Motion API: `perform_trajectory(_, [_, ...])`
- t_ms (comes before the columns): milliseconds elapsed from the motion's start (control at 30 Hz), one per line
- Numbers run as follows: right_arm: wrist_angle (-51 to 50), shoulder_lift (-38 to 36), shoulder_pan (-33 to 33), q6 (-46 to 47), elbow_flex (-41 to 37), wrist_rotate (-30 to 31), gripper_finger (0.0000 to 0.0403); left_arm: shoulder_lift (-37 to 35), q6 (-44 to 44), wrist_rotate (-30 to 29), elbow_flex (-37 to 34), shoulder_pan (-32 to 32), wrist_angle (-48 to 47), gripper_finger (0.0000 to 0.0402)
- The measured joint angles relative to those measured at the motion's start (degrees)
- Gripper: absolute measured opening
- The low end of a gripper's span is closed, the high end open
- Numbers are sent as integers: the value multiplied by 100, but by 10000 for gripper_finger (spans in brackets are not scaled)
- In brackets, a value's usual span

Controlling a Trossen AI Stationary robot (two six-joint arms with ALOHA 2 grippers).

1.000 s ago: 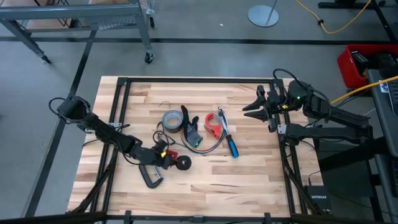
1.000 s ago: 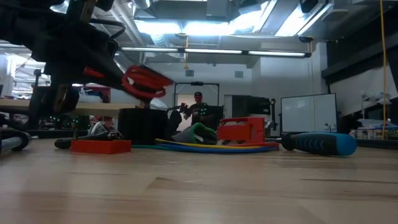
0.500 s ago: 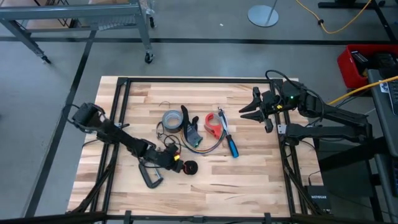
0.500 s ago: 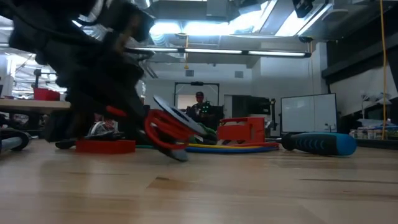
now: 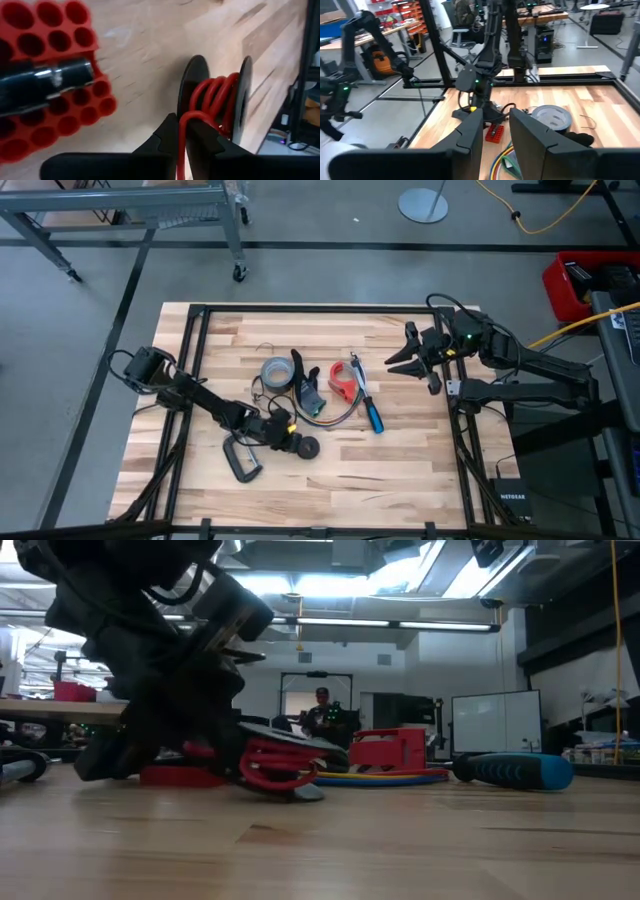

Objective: Coil cords
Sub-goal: Coil the red wire cable onto the black spool

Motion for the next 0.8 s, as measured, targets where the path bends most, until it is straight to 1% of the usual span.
perform_trajectory(200, [-3, 0, 0, -2, 0, -111, 99, 7, 120, 3, -11, -2, -66, 48])
perform_trajectory(400, [-4, 0, 0, -2, 0, -135, 99, 7, 160, 95, -9, -4, -151, 86])
perform_trajectory(567, [-9, 0, 0, -2, 0, -205, 99, 4, 91, 451, -4, 2, -149, 105])
perform_trajectory(800, [-50, 0, 0, -2, 0, -282, 99, 4, 225, 1336, -4, -20, -183, 92])
